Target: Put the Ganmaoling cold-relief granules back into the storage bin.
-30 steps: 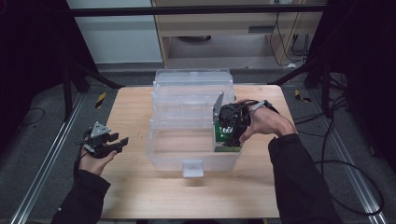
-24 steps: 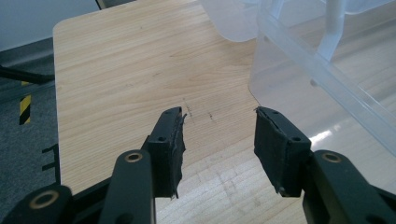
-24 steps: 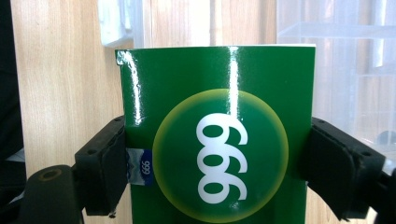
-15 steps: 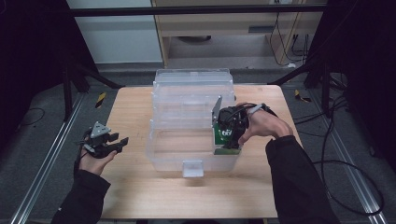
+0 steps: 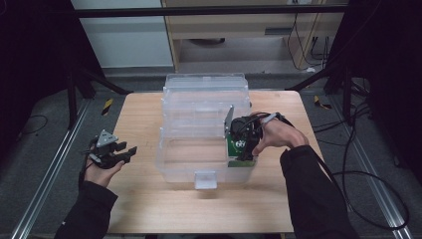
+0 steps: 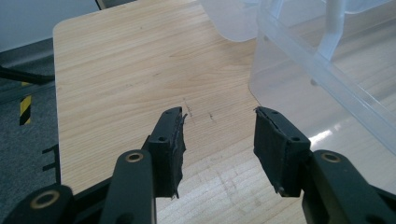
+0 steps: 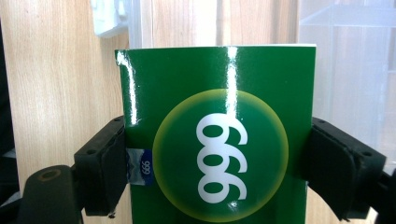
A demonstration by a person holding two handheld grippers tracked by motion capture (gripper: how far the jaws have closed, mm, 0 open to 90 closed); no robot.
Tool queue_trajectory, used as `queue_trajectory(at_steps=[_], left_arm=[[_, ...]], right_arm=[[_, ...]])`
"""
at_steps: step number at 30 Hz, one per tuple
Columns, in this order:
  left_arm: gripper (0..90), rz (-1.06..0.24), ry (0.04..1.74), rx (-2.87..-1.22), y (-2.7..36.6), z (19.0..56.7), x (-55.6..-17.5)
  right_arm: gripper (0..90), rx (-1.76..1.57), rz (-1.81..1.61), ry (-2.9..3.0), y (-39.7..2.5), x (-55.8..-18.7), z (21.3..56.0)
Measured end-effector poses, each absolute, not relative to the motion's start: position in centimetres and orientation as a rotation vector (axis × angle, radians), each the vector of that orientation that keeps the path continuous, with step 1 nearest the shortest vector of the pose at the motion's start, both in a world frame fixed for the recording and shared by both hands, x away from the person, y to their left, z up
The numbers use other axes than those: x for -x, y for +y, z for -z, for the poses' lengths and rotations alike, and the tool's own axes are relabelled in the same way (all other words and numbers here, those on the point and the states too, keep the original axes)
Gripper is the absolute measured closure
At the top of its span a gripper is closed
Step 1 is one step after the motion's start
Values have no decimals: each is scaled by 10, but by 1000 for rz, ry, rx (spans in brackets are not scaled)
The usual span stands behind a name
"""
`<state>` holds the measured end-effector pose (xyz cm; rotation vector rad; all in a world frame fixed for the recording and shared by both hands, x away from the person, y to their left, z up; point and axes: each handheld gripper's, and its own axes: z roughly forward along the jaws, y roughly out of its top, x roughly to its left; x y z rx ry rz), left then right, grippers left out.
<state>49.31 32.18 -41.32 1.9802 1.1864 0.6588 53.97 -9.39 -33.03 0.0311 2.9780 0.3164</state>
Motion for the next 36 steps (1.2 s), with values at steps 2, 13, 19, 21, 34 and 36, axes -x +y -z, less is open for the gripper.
queue_trajectory(at_steps=[2,13,19,21,34,36], left_arm=[[521,-658,1186,-1981,322,413,-493],[521,-658,1188,-1986,321,414,-493],[523,-659,1187,-1988,321,414,-493],[523,-658,1186,-1990,320,415,-493],[525,-660,1177,-1997,319,414,-493],[526,-659,1177,-1998,319,414,-493]], right_arm=[[166,-36,-323,2980,-94,-540,332],[165,-52,-324,2986,-95,-542,345],[163,-56,-333,2987,-97,-544,352],[163,-56,-346,2982,-97,-544,353],[158,-57,-361,2973,-99,-544,360],[159,-54,-361,2974,-98,-544,361]])
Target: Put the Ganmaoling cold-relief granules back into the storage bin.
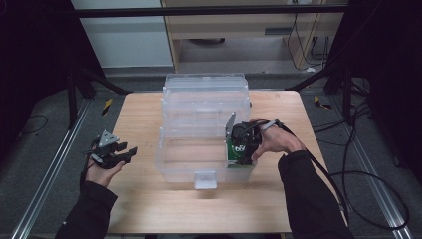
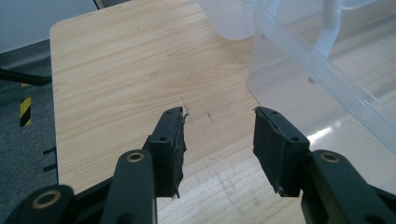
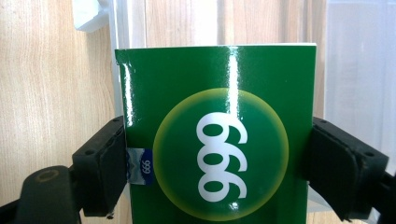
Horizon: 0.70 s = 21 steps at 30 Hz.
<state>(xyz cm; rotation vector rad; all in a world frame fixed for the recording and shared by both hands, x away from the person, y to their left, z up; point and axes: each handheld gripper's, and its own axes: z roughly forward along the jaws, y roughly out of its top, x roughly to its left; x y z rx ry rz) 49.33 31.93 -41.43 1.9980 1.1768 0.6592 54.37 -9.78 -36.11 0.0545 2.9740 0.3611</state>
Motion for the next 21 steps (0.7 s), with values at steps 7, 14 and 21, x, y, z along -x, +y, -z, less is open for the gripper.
queue_trajectory(at_steps=[7,14,21], left_arm=[[527,-659,1175,-2001,319,414,-493],[528,-658,1173,-2001,319,414,-493],[531,-657,1173,-1998,319,414,-493]], right_arm=[[158,-58,-348,2980,-96,-544,365],[153,-63,-357,2981,-96,-545,369],[149,-69,-352,2991,-95,-546,374]])
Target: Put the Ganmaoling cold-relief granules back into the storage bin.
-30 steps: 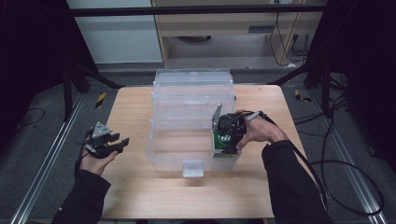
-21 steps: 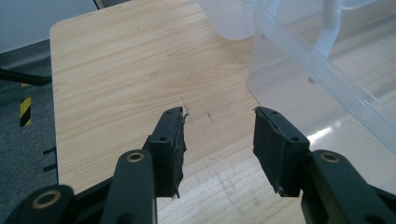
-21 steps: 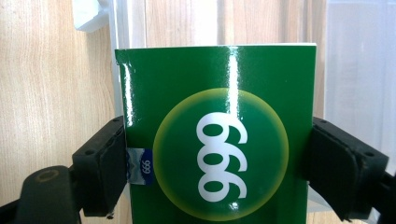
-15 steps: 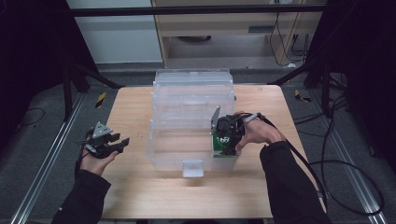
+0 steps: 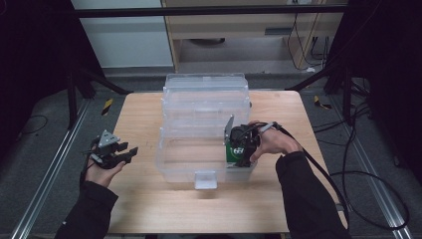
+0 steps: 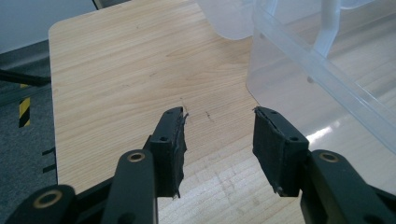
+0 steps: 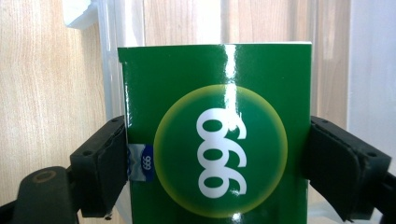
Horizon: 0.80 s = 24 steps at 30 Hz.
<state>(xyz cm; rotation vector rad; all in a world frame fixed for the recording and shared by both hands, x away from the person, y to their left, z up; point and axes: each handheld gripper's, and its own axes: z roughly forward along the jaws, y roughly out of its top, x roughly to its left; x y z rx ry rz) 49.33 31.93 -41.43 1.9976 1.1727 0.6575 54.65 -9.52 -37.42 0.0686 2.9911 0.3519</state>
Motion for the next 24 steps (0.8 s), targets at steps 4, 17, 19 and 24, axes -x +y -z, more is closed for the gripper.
queue_trajectory(at_steps=[4,17,19,24], left_arm=[[532,-660,1169,-1999,320,414,-493],[552,-664,1153,-2002,319,413,-493],[561,-671,1150,-2000,319,413,-493],[566,-685,1144,-2001,319,412,-492]], right_arm=[[147,-87,-344,3001,-96,-547,377],[203,-146,-450,2961,-105,-545,363],[215,-152,-461,2950,-107,-544,359],[262,-202,-496,2904,-113,-539,349]])
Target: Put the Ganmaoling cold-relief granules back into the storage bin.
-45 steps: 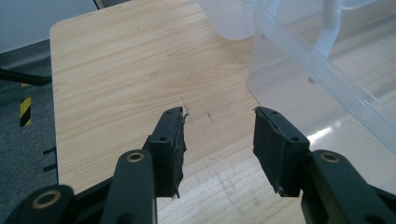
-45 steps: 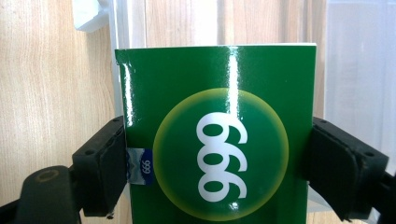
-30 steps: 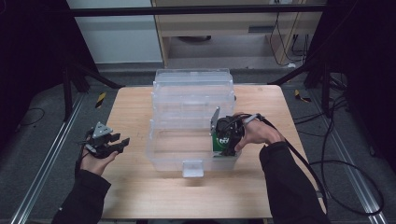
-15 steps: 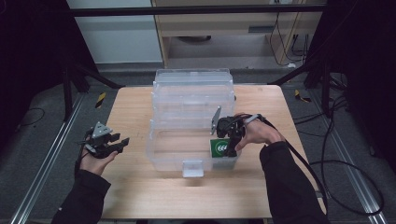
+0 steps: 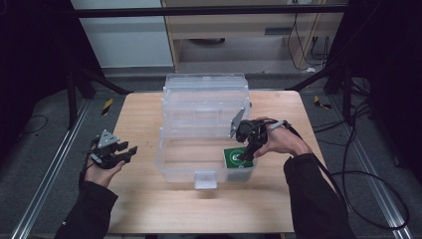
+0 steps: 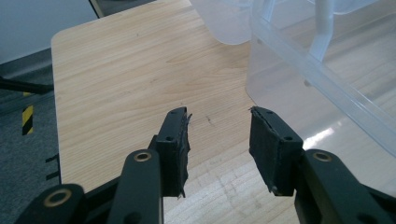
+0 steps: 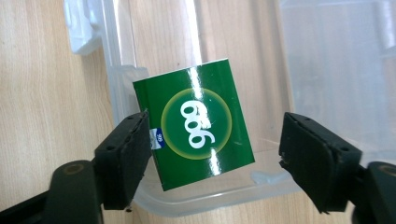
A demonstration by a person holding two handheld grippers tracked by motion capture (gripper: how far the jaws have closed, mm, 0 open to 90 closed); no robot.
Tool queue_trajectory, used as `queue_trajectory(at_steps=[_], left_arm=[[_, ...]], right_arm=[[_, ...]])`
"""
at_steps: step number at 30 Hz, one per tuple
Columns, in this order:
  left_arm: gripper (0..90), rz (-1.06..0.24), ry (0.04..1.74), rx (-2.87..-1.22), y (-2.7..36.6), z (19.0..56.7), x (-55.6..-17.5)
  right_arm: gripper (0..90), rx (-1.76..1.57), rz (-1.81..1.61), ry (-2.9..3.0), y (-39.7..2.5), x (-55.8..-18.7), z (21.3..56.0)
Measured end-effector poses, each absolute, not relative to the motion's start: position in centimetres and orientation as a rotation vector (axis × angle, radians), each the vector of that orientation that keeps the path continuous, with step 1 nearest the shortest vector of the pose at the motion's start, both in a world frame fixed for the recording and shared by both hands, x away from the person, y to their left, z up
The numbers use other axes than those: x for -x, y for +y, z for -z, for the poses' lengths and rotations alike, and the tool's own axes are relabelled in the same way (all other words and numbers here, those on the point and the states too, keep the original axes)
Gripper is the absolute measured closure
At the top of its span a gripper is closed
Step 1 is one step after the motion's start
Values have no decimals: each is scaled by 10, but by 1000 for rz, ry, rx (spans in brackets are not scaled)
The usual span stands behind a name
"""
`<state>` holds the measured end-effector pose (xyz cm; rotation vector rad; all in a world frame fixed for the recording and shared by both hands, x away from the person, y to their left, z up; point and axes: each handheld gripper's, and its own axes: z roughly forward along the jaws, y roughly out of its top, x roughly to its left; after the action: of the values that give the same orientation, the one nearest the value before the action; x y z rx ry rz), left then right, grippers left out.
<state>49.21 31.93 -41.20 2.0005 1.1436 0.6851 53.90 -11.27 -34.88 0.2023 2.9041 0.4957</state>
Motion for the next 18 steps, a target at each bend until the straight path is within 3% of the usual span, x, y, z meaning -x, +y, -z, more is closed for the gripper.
queue_trajectory(at_steps=[18], left_arm=[[561,-703,1108,-2011,318,413,-492]], right_arm=[[294,-289,-573,2883,-110,-514,340]])
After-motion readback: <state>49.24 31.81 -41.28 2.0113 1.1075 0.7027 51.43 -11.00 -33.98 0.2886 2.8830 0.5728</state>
